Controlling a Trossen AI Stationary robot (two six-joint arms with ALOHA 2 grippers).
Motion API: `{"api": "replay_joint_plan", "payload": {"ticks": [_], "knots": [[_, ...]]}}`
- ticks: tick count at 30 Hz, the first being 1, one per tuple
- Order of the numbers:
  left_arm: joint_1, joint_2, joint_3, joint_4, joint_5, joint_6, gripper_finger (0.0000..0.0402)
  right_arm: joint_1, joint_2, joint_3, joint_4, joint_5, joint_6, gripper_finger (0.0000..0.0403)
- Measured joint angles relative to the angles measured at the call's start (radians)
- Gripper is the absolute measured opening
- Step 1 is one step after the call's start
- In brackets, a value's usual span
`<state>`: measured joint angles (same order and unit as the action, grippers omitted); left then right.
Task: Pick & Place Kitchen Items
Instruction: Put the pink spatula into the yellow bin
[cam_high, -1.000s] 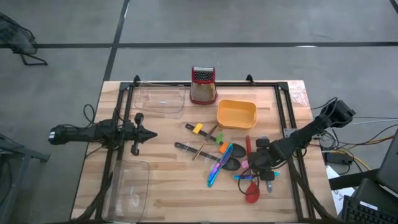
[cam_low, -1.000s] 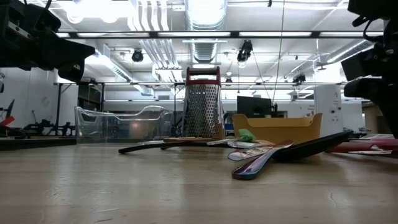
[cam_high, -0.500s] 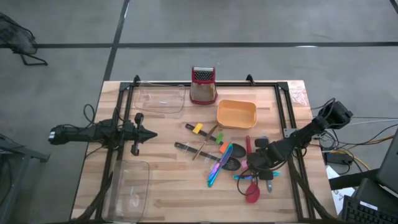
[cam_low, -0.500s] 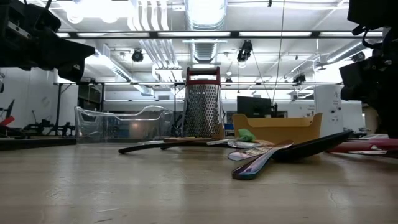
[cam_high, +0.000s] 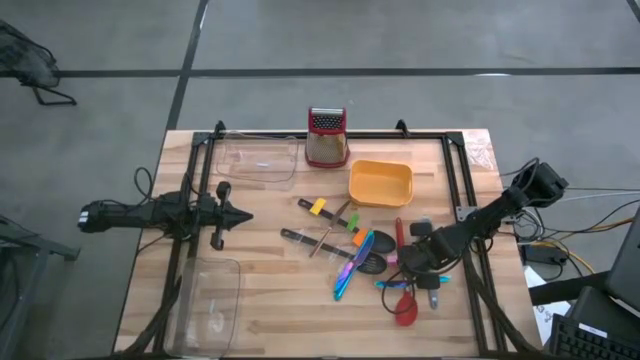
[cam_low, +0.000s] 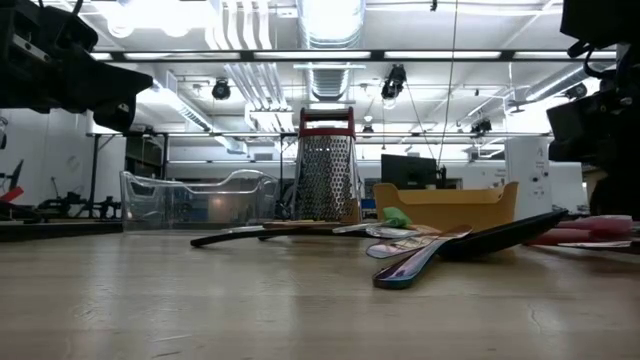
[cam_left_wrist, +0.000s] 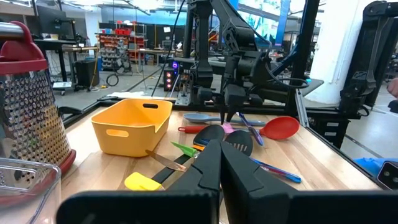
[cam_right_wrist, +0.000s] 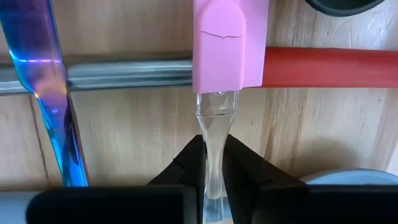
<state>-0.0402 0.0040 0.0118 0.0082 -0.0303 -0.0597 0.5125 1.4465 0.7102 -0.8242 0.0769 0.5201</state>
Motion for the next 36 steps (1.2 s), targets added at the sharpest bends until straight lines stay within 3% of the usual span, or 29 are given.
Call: {"api": "replay_joint_plan", "payload": {"ticks": [7,18,27,36], "knots": [[0.0,0.0,0.0,0.0,0.0,0.0,0.0005,0.0,0.0,0.048,-0.078,-0.006,0.0,0.0051],[0.0,0.0,0.0,0.0,0.0,0.0,0.0005,0.0,0.0,0.148,-0.24,0.007,-0.02,0.0044],[0.0,0.0,0.0,0.0,0.0,0.0,0.0005,-0.021,0.0,0.269,-0.355,0.15,-0.082,0.0037],[0.0,0.0,0.0,0.0,0.0,0.0,0.0005,-0.157,-0.002,0.345,-0.356,0.254,-0.197,0.0049]]}}
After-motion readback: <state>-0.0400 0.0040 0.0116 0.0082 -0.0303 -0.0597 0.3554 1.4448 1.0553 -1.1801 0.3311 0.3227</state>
